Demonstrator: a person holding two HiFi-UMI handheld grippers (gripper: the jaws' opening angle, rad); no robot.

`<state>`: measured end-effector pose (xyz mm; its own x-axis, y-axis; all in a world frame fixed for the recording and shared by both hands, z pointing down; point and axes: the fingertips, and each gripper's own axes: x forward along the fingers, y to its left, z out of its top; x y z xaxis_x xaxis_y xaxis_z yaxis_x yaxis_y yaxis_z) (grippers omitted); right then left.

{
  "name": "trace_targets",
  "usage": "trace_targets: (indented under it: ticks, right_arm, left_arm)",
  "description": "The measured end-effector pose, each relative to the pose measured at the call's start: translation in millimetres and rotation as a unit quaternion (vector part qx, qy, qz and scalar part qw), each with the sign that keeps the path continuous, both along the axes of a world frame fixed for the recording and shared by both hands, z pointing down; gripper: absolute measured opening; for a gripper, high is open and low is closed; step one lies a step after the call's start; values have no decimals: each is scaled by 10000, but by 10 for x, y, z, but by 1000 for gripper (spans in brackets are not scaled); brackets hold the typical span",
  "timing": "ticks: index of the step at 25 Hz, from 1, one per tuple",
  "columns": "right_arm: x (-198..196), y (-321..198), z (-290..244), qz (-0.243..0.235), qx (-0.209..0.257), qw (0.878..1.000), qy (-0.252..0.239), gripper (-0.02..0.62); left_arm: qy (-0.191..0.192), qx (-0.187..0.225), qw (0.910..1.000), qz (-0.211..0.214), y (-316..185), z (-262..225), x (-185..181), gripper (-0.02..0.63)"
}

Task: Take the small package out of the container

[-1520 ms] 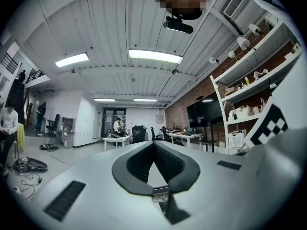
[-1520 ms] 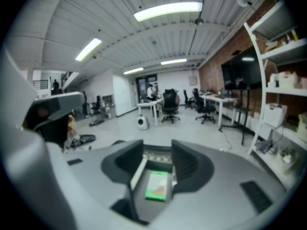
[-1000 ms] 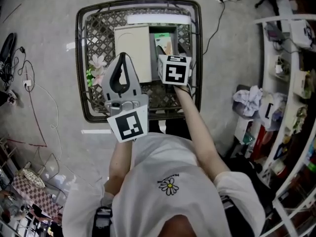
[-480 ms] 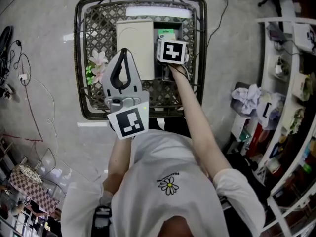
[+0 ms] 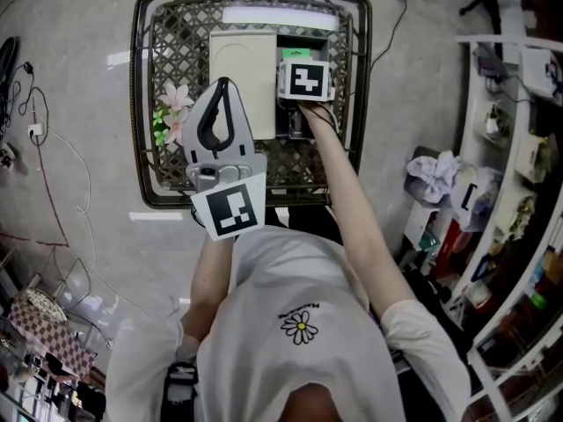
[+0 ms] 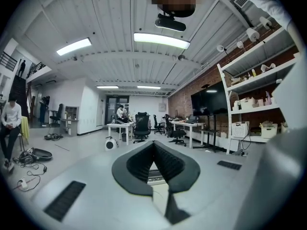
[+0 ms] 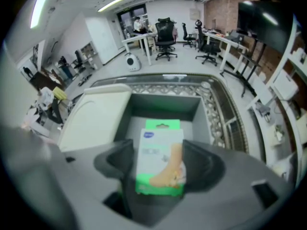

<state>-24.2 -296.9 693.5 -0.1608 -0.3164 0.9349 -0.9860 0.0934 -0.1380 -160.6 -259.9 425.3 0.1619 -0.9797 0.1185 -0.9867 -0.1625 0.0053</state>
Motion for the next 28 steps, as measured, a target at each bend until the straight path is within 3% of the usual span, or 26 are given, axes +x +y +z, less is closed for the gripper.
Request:
trace_targets:
  ticks: [3, 10, 28]
  right_arm:
    - [-29, 71, -21, -64, -67, 9999, -138, 310]
    - [29, 98, 75, -285, -297, 9989, 241, 311]
    - [47, 73, 118, -187, -713, 9969, 280, 311]
  left_arm:
    - [20, 13, 10000, 13, -2, 6, 12, 21]
    - [-40, 10, 10000, -7, 12, 27, -9, 21]
    - [-60, -67, 10000, 27, 114, 100, 19, 21]
